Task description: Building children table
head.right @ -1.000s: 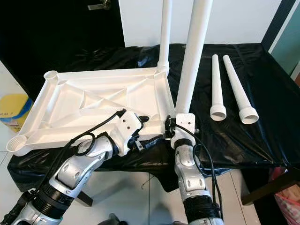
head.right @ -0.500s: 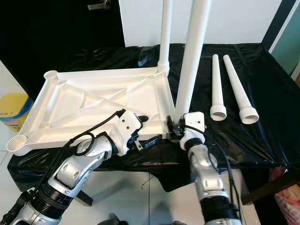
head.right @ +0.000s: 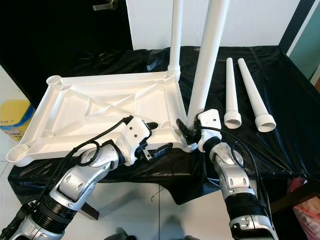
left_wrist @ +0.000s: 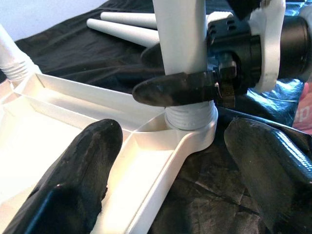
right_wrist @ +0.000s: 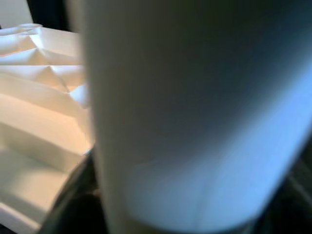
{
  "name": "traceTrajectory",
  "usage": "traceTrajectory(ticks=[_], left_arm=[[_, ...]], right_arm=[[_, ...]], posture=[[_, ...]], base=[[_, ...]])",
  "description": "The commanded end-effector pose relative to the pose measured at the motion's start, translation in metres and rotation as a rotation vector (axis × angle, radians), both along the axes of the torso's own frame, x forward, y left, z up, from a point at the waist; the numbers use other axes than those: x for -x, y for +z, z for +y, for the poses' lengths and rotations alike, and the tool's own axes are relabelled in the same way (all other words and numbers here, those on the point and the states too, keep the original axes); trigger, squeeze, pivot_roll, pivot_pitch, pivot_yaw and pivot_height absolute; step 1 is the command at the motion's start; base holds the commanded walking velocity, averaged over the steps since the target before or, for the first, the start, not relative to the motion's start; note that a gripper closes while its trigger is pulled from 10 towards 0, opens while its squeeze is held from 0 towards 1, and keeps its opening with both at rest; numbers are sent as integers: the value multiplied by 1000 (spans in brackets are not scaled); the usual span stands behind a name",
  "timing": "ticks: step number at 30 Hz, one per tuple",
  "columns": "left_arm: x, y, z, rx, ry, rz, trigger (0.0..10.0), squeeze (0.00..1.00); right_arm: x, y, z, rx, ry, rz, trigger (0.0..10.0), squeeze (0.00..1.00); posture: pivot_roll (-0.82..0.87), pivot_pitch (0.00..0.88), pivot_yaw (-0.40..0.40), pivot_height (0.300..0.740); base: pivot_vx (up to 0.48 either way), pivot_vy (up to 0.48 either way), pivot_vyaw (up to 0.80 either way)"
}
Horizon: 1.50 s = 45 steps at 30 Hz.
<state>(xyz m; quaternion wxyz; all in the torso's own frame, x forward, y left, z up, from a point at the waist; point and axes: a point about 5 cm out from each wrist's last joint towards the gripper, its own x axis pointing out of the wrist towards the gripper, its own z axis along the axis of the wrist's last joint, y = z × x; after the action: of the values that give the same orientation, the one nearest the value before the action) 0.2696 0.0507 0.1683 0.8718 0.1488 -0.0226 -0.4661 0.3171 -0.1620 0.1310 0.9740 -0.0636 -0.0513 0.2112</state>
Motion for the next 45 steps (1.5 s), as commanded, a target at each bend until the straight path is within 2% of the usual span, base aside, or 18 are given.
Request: traceTrajectory(ticks=[1, 7, 8, 12, 15, 22, 27, 29, 30, 33, 34, 37, 41, 45], left_arm=[[4, -2, 0, -17, -58, 28, 10000, 0], [4, -2, 1, -18, -59, 30, 10000, 0], [5, -2, 1, -19, -61, 29, 10000, 0], [5, -2, 1, -19, -64, 30, 10000, 0], [5, -2, 0, -21, -68, 31, 10000, 0], [5, -1, 1, -21, -67, 32, 10000, 0], [7, -2, 0, -19, -69, 37, 10000, 0], [7, -3, -1, -18, -71, 38, 10000, 0], [7, -3, -1, -18, -71, 38, 10000, 0], [8, -3, -2, -17, -74, 38, 10000, 0], [8, -3, -2, -17, -74, 38, 10000, 0], [8, -4, -4, -14, -75, 38, 10000, 0], [10, -5, -6, -10, -81, 42, 10000, 0], [10, -5, -7, -12, -90, 41, 10000, 0]], right_arm=[[0, -6, -5, 15, -12, 26, 0, 0], [1, -10, -9, 9, -32, 42, 275, 0], [1, -11, -9, 8, -39, 43, 10000, 0], [1, -12, -11, -7, -59, 49, 10000, 0], [2, -13, -14, -15, -127, 55, 10000, 0], [3, -13, -14, -24, -151, 56, 10000, 0], [9, -19, -11, -65, -344, 89, 10000, 0], [14, -23, -2, -102, -432, 103, 10000, 0], [14, -23, -2, -102, -432, 103, 10000, 0], [20, -26, 5, -140, -559, 123, 10000, 0], [20, -26, 5, -140, -559, 123, 10000, 0], [24, -27, 6, -186, -703, 125, 10000, 0], [24, -23, 15, -210, -650, 117, 10000, 0], [24, -19, 18, -200, -627, 104, 10000, 0]], posture=[[0, 43, 22, 740], [-1, 46, 29, 740], [-1, 47, 31, 740], [-2, 48, 33, 740], [-2, 49, 33, 740], [-2, 51, 34, 740], [-1, 54, 28, 740], [-5, 50, 20, 740], [-5, 50, 20, 740], [-7, 48, 16, 740], [-7, 48, 16, 740], [-10, 45, 9, 740], [-21, 43, 12, 740], [-21, 43, 11, 740]], base=[[0, 0, 0], [0, 0, 0], [0, 0, 0], [0, 0, 0], [0, 0, 0], [0, 0, 0], [0, 0, 0], [0, 0, 0], [0, 0, 0], [0, 0, 0], [0, 0, 0], [0, 0, 0], [0, 0, 0], [0, 0, 0]])
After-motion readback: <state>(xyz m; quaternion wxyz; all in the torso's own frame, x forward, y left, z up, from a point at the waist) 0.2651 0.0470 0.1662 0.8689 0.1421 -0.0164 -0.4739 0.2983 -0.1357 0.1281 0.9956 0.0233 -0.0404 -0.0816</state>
